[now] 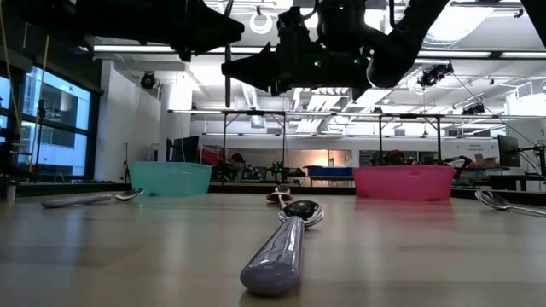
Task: Sort silverware by color (type)
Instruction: Put the purple spoon into the blue bin
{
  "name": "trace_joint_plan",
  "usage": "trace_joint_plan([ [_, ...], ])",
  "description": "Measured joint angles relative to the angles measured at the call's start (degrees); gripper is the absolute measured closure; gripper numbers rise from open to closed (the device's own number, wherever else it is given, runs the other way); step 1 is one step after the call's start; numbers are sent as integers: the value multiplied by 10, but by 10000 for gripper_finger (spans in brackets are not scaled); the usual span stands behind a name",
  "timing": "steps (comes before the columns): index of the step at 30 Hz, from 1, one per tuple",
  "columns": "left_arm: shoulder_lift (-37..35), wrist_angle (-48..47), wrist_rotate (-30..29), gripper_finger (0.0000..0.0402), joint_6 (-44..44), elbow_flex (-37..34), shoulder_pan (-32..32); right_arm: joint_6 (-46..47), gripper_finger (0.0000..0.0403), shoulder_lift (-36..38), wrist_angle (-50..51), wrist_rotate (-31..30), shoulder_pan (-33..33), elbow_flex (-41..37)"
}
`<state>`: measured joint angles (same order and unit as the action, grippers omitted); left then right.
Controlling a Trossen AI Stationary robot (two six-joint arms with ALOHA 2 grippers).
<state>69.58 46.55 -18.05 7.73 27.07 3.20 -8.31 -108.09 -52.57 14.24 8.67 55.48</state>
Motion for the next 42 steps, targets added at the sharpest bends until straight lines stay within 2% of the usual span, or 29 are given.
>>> trace_joint_plan([
  [6, -1, -5, -7, 378, 24, 0, 0, -7, 377, 1, -1, -8, -4, 1],
  [7, -1, -5, -6, 387, 28, 0, 0, -7, 375, 1, -1, -7, -4, 1],
  [11, -7, -10, -11, 386, 31, 0, -8, 7, 357, 1, 0, -20, -4, 1],
  [17, -57, -62, -42, 393, 42, 1, -40, 49, 306, -1, 25, -175, -9, -1],
  [20, -101, -140, -46, 393, 24, 6, -72, 49, 288, 0, 45, -187, -5, -1],
  [23, -141, -284, -48, 393, -15, 38, -120, 49, 283, 0, 54, -186, -3, -1],
  [27, -148, -472, -47, 393, -49, 97, -202, 45, 296, 0, 59, -185, -3, -1],
  [29, -136, -543, -42, 393, -63, 126, -254, 44, 311, 0, 60, -185, -4, -1],
  [32, -97, -620, 10, 393, -75, 162, -336, 44, 341, 0, 61, -185, -4, -1],
  [37, 4, -668, 98, 393, -51, 211, -447, 44, 395, 0, 68, -184, -6, -1],
  [42, 121, -718, 153, 393, -27, 276, -520, 43, 393, 0, 70, -183, -13, -1],
])
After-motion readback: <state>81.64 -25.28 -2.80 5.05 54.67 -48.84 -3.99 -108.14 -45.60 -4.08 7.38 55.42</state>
